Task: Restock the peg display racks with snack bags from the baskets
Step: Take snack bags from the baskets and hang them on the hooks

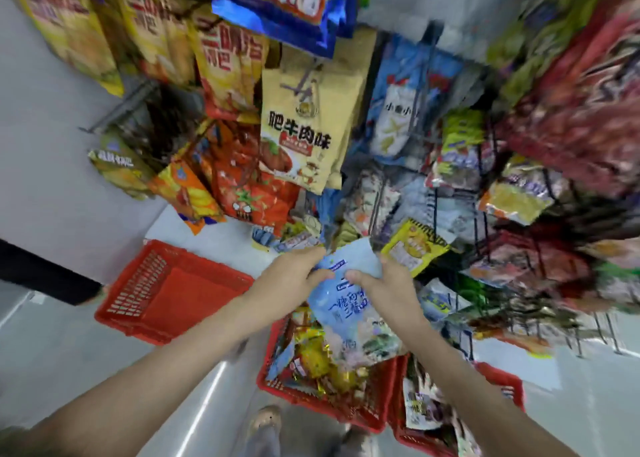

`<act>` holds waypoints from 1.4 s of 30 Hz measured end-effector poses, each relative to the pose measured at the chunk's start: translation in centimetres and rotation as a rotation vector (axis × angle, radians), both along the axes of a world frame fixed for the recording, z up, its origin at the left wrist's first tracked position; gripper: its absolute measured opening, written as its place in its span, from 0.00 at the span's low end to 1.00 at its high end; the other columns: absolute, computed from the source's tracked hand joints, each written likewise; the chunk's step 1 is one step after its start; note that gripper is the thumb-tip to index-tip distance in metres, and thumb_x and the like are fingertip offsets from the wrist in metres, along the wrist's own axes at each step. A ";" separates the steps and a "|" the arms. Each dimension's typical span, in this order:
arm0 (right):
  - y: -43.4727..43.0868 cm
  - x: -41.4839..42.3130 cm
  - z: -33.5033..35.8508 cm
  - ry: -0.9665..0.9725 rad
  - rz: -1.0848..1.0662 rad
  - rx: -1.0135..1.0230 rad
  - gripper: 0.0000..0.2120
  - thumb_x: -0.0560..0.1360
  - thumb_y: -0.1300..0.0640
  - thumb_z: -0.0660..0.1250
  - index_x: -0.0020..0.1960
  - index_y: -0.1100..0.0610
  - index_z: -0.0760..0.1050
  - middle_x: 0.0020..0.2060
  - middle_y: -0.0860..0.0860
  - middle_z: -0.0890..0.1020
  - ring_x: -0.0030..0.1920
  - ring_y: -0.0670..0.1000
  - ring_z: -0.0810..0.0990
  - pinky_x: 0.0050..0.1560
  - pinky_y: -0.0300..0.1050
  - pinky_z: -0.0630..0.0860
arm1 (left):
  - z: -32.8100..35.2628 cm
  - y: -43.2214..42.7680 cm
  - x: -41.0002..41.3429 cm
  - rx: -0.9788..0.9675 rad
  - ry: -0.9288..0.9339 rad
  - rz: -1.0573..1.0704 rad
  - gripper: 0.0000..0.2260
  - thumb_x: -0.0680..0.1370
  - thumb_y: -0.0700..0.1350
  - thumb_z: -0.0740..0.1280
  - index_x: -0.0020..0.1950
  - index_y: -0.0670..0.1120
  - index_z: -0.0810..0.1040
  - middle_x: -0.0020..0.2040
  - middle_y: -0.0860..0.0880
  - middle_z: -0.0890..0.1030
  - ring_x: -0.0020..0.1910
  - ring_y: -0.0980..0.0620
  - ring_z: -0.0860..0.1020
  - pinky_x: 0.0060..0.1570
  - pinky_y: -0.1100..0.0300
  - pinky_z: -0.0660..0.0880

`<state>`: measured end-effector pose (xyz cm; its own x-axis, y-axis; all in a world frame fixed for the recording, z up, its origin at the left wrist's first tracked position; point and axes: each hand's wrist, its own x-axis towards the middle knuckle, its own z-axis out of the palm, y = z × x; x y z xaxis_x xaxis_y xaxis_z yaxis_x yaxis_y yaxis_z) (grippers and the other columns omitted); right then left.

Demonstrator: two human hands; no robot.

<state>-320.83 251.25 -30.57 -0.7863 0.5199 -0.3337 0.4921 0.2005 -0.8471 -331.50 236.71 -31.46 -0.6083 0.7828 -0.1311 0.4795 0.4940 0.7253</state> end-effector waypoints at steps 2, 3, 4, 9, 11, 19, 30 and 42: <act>1.0 0.5 2.7 0.058 -0.003 0.025 0.06 0.73 0.55 0.72 0.41 0.55 0.76 0.29 0.50 0.76 0.28 0.50 0.73 0.28 0.37 0.64 | 3.2 1.1 0.2 0.039 -0.052 0.060 0.13 0.78 0.48 0.68 0.36 0.50 0.68 0.32 0.44 0.69 0.34 0.48 0.69 0.35 0.55 0.60; 1.6 0.8 4.1 0.085 -0.016 0.032 0.06 0.73 0.55 0.72 0.40 0.54 0.76 0.27 0.47 0.75 0.27 0.47 0.71 0.27 0.36 0.63 | 5.1 1.8 0.4 0.057 -0.081 0.085 0.12 0.77 0.49 0.68 0.37 0.48 0.71 0.33 0.40 0.71 0.35 0.48 0.70 0.37 0.54 0.62; 2.4 1.1 5.5 0.108 -0.021 0.040 0.06 0.73 0.54 0.72 0.41 0.53 0.76 0.26 0.45 0.75 0.27 0.45 0.71 0.28 0.37 0.63 | 6.6 2.6 0.4 0.075 -0.092 0.099 0.11 0.77 0.49 0.68 0.40 0.43 0.75 0.38 0.37 0.74 0.36 0.47 0.71 0.38 0.53 0.64; 6.1 2.7 12.5 0.292 -0.035 0.100 0.04 0.72 0.56 0.73 0.43 0.50 0.78 0.37 0.45 0.83 0.39 0.50 0.81 0.41 0.49 0.75 | 15.0 6.4 2.5 0.148 0.006 0.147 0.13 0.77 0.48 0.68 0.39 0.40 0.76 0.32 0.46 0.72 0.31 0.54 0.68 0.30 0.61 0.59; 7.4 3.3 14.9 0.363 -0.042 0.152 0.05 0.70 0.56 0.74 0.44 0.54 0.80 0.39 0.51 0.84 0.40 0.54 0.81 0.41 0.49 0.75 | 17.6 7.8 3.4 0.191 0.037 0.200 0.12 0.76 0.50 0.69 0.37 0.44 0.77 0.31 0.50 0.73 0.31 0.55 0.69 0.29 0.63 0.60; 9.4 3.4 22.1 0.618 -0.009 0.022 0.05 0.71 0.59 0.73 0.45 0.51 0.80 0.44 0.50 0.86 0.45 0.54 0.85 0.50 0.60 0.79 | 25.2 8.7 5.3 0.606 -0.142 0.412 0.05 0.75 0.45 0.72 0.44 0.45 0.78 0.41 0.48 0.82 0.39 0.53 0.81 0.35 0.62 0.77; 9.3 0.3 32.4 0.858 -0.030 0.076 0.04 0.71 0.59 0.73 0.45 0.54 0.81 0.43 0.51 0.86 0.46 0.55 0.84 0.51 0.56 0.80 | 33.3 6.6 0.0 0.872 -0.333 0.053 0.10 0.79 0.38 0.62 0.59 0.43 0.78 0.46 0.53 0.85 0.43 0.58 0.82 0.42 0.66 0.78; 12.1 0.2 39.7 1.001 -0.064 -0.044 0.07 0.73 0.64 0.69 0.51 0.65 0.79 0.45 0.60 0.85 0.41 0.57 0.84 0.42 0.51 0.82 | 38.3 11.6 -1.2 0.994 -0.118 -0.202 0.10 0.75 0.46 0.63 0.54 0.57 0.77 0.50 0.61 0.84 0.51 0.61 0.81 0.52 0.63 0.77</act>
